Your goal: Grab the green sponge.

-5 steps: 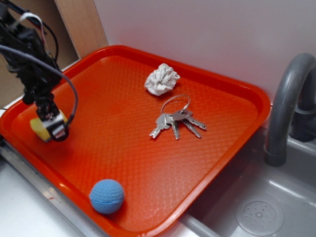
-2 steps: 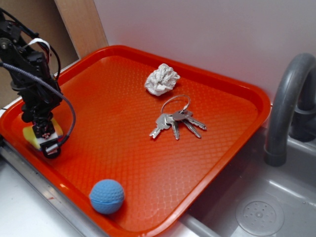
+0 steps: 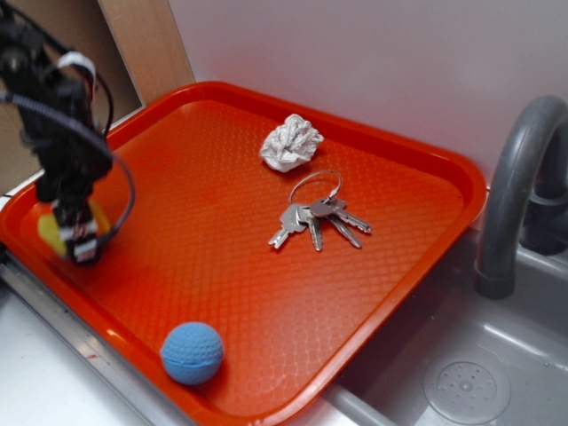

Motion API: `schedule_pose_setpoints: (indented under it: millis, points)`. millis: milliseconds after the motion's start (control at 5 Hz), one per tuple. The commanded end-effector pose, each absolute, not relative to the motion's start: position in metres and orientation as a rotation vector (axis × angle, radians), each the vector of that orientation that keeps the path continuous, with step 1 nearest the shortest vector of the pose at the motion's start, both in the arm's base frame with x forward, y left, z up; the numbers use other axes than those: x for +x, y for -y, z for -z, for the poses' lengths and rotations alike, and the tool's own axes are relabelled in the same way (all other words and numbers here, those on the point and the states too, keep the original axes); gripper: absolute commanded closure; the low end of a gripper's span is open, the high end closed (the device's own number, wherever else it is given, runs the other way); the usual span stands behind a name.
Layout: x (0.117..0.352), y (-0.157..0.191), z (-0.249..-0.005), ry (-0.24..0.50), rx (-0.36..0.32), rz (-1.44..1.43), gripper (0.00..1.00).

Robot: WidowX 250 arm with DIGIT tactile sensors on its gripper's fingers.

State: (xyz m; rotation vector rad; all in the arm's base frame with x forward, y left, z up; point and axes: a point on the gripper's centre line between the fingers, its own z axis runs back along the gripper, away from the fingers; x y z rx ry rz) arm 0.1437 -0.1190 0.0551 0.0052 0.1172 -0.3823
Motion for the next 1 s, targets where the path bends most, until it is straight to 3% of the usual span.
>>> schedule_pose_setpoints:
  millis: [0, 200, 600, 800]
  points:
    - [0.175, 0.113, -0.140, -0.027, -0.130, 0.361, 1.00]
    - [0.177, 0.107, -0.187, 0.073, -0.118, 0.348, 1.00]
    - [0.172, 0.085, -0.272, 0.259, -0.159, 0.298, 1.00]
    - [0.181, 0.079, -0.286, 0.257, -0.186, 0.339, 0.63]
